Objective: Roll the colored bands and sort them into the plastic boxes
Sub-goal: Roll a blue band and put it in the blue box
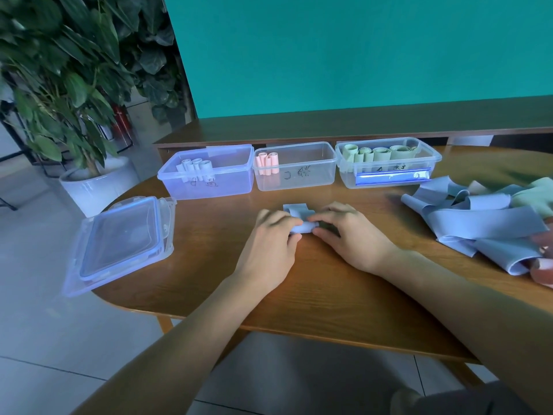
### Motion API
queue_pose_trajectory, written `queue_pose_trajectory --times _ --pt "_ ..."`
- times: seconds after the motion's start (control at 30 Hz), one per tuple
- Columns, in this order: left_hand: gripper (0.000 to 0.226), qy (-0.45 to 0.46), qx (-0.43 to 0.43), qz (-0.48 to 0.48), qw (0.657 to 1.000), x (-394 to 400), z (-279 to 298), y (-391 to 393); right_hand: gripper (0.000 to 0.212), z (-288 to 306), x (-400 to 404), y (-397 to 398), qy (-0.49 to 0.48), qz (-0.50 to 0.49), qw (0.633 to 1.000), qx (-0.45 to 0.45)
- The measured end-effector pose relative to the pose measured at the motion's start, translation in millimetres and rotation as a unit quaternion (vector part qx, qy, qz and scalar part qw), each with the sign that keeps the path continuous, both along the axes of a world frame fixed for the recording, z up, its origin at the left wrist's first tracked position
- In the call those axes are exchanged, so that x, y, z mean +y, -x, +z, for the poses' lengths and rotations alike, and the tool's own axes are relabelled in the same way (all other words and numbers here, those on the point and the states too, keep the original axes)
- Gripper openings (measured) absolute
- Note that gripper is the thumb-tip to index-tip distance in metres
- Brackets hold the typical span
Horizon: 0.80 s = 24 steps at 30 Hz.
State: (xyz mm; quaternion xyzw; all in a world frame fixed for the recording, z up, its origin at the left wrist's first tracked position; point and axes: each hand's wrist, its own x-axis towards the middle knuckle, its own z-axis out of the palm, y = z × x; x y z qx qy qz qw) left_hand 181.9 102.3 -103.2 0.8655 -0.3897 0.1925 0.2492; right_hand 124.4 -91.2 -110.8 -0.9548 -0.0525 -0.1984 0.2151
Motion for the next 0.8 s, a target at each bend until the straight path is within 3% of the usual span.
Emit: queue_pose_trajectory --times 0.13,0.3,0.8 --pt "0.028 -0.003 0.001 0.006 1.000 -2 -1 -4 0.031 1 -1 -5 0.005 0.002 1.000 0.004" --pt "0.033 -0.011 0.020 0.015 1.000 -4 -2 -11 0.024 3 0 -5 0.017 0.006 0.998 -0.058" --pt "0.038 -0.029 0.019 0.021 0.999 -10 0 -19 0.028 4 -2 -22 0.021 -0.009 0.999 -0.043"
